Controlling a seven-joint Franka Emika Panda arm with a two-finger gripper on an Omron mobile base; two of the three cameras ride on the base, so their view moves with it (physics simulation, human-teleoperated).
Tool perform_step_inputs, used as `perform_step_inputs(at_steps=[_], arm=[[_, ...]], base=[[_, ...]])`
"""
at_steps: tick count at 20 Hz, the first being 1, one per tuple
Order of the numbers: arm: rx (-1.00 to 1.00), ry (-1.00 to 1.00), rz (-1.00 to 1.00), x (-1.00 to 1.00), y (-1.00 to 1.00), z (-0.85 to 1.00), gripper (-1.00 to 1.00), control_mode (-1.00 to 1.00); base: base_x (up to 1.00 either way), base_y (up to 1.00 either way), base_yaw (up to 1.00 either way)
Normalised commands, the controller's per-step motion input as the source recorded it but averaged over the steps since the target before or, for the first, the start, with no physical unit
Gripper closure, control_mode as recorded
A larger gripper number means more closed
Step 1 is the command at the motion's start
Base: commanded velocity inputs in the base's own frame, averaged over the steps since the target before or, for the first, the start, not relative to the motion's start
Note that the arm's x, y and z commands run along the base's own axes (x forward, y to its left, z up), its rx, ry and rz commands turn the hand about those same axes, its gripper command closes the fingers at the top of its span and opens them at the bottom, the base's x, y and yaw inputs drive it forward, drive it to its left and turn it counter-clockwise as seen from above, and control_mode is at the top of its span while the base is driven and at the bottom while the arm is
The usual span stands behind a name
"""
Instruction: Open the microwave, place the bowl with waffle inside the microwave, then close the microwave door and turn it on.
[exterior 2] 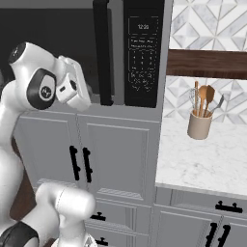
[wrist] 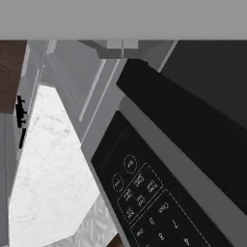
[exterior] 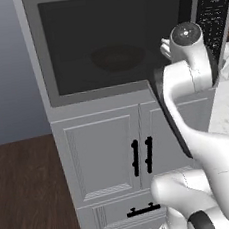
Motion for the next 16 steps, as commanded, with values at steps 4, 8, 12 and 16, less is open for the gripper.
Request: perform_step_inputs(at_steps=[4,8,12,16], arm=[[0.00,0.00,0.04,-1.00,0.11,0.44,1.00,-1.00],[0.09,-0.16,0.06,-1.00,-0.29,0.09,1.00,-1.00],[0.30,-0.41,0.25,-0.89,-0.75,0.00,1.00,-1.00],[0.37,-0.40,0.28,-0.59,-0.81,0.00,1.00,-1.00]], base=[[0.00,0.00,0.00],[0.00,0.00,0.00],[0.00,0.00,0.00],[0.00,0.00,0.00]])
